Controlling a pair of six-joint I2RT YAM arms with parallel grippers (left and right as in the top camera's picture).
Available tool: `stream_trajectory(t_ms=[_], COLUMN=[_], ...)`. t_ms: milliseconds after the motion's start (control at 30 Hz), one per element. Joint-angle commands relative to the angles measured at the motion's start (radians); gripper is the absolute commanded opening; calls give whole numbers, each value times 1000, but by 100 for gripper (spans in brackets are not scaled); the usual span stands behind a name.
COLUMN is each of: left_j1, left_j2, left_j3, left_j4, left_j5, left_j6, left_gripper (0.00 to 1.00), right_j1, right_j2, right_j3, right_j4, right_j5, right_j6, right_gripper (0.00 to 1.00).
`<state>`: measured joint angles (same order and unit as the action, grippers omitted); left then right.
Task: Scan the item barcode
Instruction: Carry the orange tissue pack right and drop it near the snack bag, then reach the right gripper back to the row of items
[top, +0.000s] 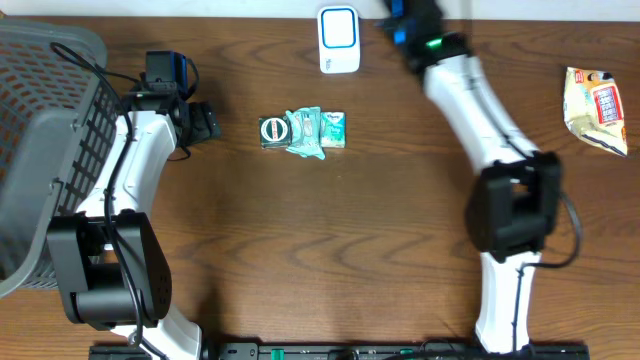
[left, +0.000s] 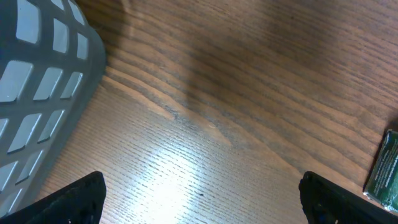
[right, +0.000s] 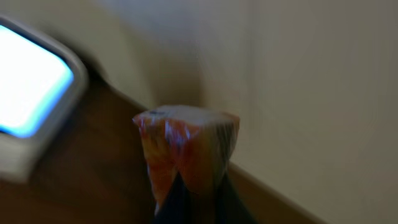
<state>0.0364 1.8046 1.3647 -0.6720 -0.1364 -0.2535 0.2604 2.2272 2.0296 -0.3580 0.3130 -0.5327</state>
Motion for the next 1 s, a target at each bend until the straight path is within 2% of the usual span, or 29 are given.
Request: stream_trajectory(t_ms=[0, 100, 233, 300, 333, 400, 433, 500, 533, 667, 767, 867, 967], left_j1=[0, 0, 0, 0, 0, 0, 0, 0, 0, 0, 0, 0, 0], left_j2=[0, 0, 0, 0, 0, 0, 0, 0, 0, 0, 0, 0, 0], left_j3=[-6, -6, -6, -6, -6, -6, -6, -6, -6, -6, -6, -6, -6], left_j4=[-1, -1, 0, -1, 0, -1, 0, -1, -1, -1, 0, -1, -1], left_j5=[-5, -5, -5, -5, -5, -5, -5, -5, -5, -5, -5, -5, -5], left_j6=[13, 13, 13, 13, 13, 13, 13, 13, 13, 13, 13, 13, 13], left_gripper=[97, 98, 97, 98, 98, 98, 98, 98, 98, 97, 97, 98, 98], right_j1=[-128, -212, -304, -348, -369, -403, -419, -435, -438, -433, -422, -410, -382], right_j2=[-16, -13, -12, -11, -11, -11, -11, -11, -11, -11, -11, -11, -11], right_j3=[2, -12, -35, -42, -44, -46, -46, -47, -47, -47, -47, -47, -47], right_j4=[-190, -314, -389, -406, -417, -435, -440, -452, -461, -483, -488, -487, -493], right_j5=[30, 30, 33, 45, 46, 45, 44, 43, 27, -85, -239, -447, -765], right_j6=[73, 74, 84, 135, 161, 208, 237, 299, 325, 335, 349, 357, 421], right_gripper=[1, 1, 1, 1, 8, 43, 66, 79, 99, 99, 99, 99, 99])
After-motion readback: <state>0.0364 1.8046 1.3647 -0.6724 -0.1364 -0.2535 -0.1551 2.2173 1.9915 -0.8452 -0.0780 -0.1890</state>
